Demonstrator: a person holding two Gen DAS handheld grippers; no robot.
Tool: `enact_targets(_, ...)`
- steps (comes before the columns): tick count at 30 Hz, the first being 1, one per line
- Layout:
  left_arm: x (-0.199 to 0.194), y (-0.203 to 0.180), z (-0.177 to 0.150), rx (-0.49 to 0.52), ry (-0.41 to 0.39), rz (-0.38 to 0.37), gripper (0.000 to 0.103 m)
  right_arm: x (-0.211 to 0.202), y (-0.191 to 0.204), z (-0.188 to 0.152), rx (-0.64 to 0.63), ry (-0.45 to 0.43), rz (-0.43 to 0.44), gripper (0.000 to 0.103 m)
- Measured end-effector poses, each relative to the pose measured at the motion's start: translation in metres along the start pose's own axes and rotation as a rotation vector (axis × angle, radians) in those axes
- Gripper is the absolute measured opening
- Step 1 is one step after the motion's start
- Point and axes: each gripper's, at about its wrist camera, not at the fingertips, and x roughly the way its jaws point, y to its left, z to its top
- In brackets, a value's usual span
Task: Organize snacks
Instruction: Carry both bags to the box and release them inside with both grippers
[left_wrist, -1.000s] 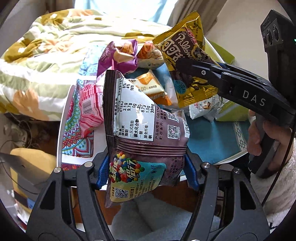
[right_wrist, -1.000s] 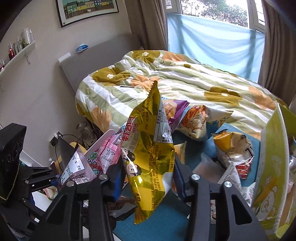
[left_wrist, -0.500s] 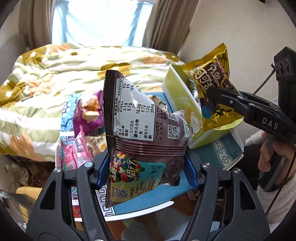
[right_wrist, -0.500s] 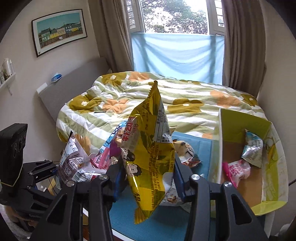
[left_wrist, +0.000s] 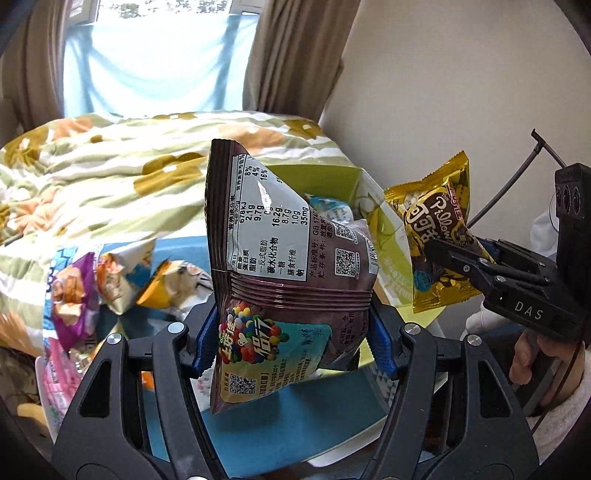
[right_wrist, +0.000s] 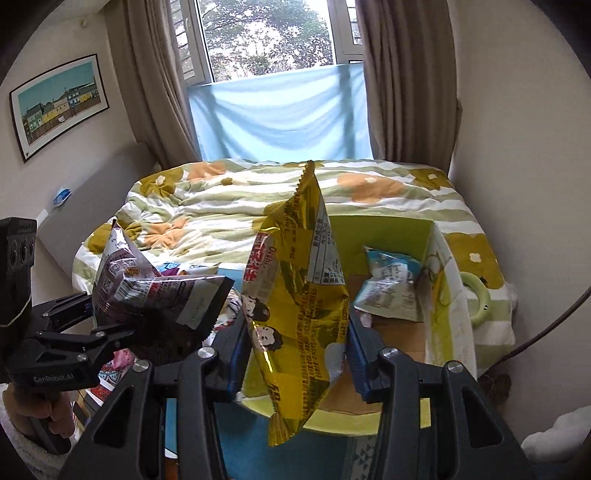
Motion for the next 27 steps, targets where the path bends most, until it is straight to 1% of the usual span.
enact_targets(5,0.049,-0.034,0.008,-0.023,0.046,-0.004,0.064,0.009,-0.052,-0.003,0.036,0.038,0.001,0.042)
enact_targets(11,0.102,-0.064,0.002,-0.052,0.126,-0.019,0.065,0.017,-0.084,-0.007,0.040,0.073,0.024,0.042)
enact_targets(13,0.116,-0.071,-0.003,-0.044,0.151,-0.015,0.069,0.023,-0.093,-0.009,0.045,0.086,0.030,0.042)
enact_targets(14,0.121,-0.074,-0.004,-0.041,0.159,-0.006,0.078,0.024,-0.095,-0.009,0.049,0.091,0.033,0.042)
enact_targets(15,0.126,-0.077,-0.005,-0.035,0.169,0.003,0.090,0.026,-0.099,-0.010,0.055,0.097,0.035,0.042)
enact_targets(17,0.132,-0.083,-0.008,-0.015,0.179,0.043,0.102,0.029,-0.105,-0.011,0.067,0.106,0.044,0.042)
enact_targets(21,0.130,-0.082,-0.015,0.006,0.197,0.083,0.102,0.036,-0.112,-0.012,0.083,0.118,0.044,0.042)
enact_targets(25,0.117,-0.062,-0.016,-0.053,0.199,0.079,0.102,0.041,-0.109,-0.014,0.075,0.129,0.037,0.042)
enact_targets(27,0.108,-0.056,-0.017,-0.062,0.196,0.079,0.102,0.044,-0.108,-0.013,0.066,0.136,0.023,0.042)
